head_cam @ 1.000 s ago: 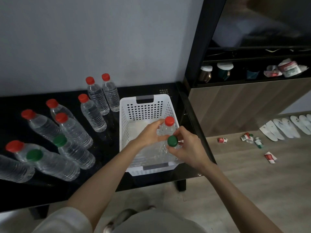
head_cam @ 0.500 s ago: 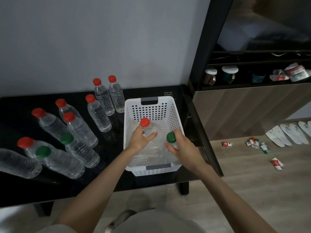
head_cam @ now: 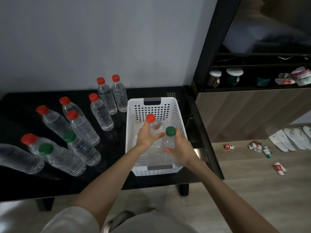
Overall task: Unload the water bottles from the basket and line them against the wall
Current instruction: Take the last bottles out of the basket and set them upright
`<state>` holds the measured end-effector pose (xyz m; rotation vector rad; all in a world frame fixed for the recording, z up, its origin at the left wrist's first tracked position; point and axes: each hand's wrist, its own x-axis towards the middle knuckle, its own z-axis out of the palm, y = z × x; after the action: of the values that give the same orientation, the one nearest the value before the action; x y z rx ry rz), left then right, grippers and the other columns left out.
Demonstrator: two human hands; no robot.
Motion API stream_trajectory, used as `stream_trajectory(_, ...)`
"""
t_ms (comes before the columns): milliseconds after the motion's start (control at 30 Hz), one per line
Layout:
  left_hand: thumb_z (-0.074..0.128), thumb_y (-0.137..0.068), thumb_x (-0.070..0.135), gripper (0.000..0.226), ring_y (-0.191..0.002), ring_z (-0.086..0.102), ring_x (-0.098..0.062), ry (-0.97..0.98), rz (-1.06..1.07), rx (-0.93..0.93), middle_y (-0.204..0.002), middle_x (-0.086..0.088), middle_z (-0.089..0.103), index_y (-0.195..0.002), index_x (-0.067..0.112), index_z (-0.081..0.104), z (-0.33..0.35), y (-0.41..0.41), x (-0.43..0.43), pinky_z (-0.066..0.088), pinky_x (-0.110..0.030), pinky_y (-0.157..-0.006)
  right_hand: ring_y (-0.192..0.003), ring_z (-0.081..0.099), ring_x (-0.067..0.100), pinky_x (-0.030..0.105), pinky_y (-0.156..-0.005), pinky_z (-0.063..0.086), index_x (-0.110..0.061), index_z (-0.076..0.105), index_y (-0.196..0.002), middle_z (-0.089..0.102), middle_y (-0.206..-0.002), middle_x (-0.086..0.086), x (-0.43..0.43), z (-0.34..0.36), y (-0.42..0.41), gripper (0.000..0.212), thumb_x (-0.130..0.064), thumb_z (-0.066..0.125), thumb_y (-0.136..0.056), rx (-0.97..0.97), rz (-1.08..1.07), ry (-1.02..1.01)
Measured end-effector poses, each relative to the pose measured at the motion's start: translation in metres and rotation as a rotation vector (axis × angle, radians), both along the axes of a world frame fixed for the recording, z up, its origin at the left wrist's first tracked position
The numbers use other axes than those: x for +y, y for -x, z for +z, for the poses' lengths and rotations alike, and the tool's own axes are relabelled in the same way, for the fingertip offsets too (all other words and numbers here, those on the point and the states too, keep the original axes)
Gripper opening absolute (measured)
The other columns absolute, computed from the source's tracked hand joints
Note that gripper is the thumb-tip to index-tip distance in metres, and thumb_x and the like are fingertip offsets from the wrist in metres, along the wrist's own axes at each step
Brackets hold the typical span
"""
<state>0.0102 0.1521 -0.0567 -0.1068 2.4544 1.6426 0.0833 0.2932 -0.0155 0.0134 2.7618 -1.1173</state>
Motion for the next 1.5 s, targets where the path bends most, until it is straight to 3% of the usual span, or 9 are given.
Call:
stream_trajectory(233,0.088,-0.067,0.021,0.069,-0.103,0.062,-0.02,0.031,0.016,0.097,-0.111,-0.002,0.066,-0.125,0.012,0.051,0.014,-0.011,-0.002,0.046,-0.026,-0.09,-0.115,0.058,0.019,0.022,-0.086,0.043,-0.017,0.036,-0.132,0.057,-0.128,0.001,0.008,0.001,-0.001,0.063,-0.023,0.075,-0.083,0.015,-0.07,0.058)
stream_trajectory(433,0.089,-0.065,0.028,0.067,-0.094,0.066,-0.013,0.072,0.057,0.3,-0.101,0.006,0.067,-0.121,0.015,0.056,0.056,-0.024,-0.025,0.054,-0.026,-0.085,-0.109,0.062,0.014,0.027,-0.086,0.052,-0.024,0.039,-0.126,0.061,-0.124,-0.006,0.008,0.025,-0.007,0.057,-0.023,0.075,-0.082,0.118,-0.09,0.119)
stream_trajectory(533,0.09,-0.059,0.039,0.072,-0.091,0.068,-0.008,0.085,0.094,0.378,-0.099,0.011,0.07,-0.12,0.021,0.058,0.081,-0.029,-0.038,0.055,-0.026,-0.083,-0.098,0.062,0.011,0.023,-0.079,0.047,-0.028,0.04,-0.115,0.063,-0.111,-0.01,0.003,0.052,-0.01,0.049,-0.028,0.076,-0.081,0.21,-0.096,0.12)
stream_trajectory(633,0.092,-0.058,0.034,0.063,-0.086,0.067,0.004,0.058,0.143,0.457,-0.092,0.016,0.069,-0.11,0.024,0.06,0.113,-0.038,-0.052,0.053,-0.015,-0.077,-0.084,0.057,0.005,0.017,-0.067,0.04,-0.023,0.042,-0.119,0.061,-0.105,-0.011,-0.008,0.078,-0.012,0.053,-0.036,0.075,-0.081,0.307,-0.093,0.061)
stream_trajectory(767,0.09,-0.061,0.033,0.058,-0.09,0.069,0.001,0.009,0.18,0.575,-0.099,0.012,0.072,-0.11,0.03,0.059,0.153,-0.049,-0.081,0.056,-0.022,-0.083,-0.089,0.059,0.009,0.027,-0.074,0.047,-0.024,0.042,-0.12,0.061,-0.107,-0.011,-0.033,0.11,-0.012,0.052,-0.044,0.071,-0.081,0.435,-0.074,0.034)
stream_trajectory(867,0.089,-0.06,0.04,0.061,-0.088,0.07,-0.001,0.039,0.208,0.621,-0.098,0.011,0.073,-0.112,0.021,0.061,0.175,-0.056,-0.111,0.059,-0.032,-0.082,-0.091,0.064,0.011,0.036,-0.078,0.054,-0.025,0.042,-0.12,0.064,-0.104,-0.01,-0.057,0.127,-0.012,0.052,-0.046,0.069,-0.082,0.494,-0.053,0.097)
stream_trajectory(1067,0.089,-0.061,0.037,0.064,-0.085,0.069,0.002,0.093,0.236,0.641,-0.095,0.015,0.072,-0.116,0.021,0.06,0.188,-0.074,-0.172,0.059,-0.03,-0.081,-0.084,0.064,0.012,0.037,-0.072,0.054,-0.023,0.042,-0.115,0.064,-0.095,-0.008,-0.12,0.137,-0.013,0.046,-0.042,0.069,-0.083,0.525,0.004,0.169)
stream_trajectory(1367,0.09,-0.062,0.03,0.069,-0.085,0.064,0.011,0.162,0.169,0.508,-0.097,0.016,0.07,-0.123,0.023,0.058,0.148,-0.097,-0.232,0.052,-0.008,-0.075,-0.074,0.053,-0.01,0.011,-0.062,0.036,-0.03,0.037,-0.106,0.054,-0.084,-0.024,-0.185,0.102,0.002,0.043,-0.032,0.073,-0.083,0.435,0.09,0.094)
stream_trajectory(1500,0.089,-0.063,0.034,0.064,-0.083,0.062,0.014,0.17,0.154,0.424,-0.092,0.019,0.069,-0.118,0.025,0.059,0.125,-0.094,-0.226,0.052,-0.009,-0.075,-0.078,0.055,0.004,0.024,-0.071,0.039,-0.022,0.042,-0.115,0.057,-0.094,-0.014,-0.185,0.076,0.025,0.046,-0.03,0.073,-0.083,0.356,0.078,0.061)
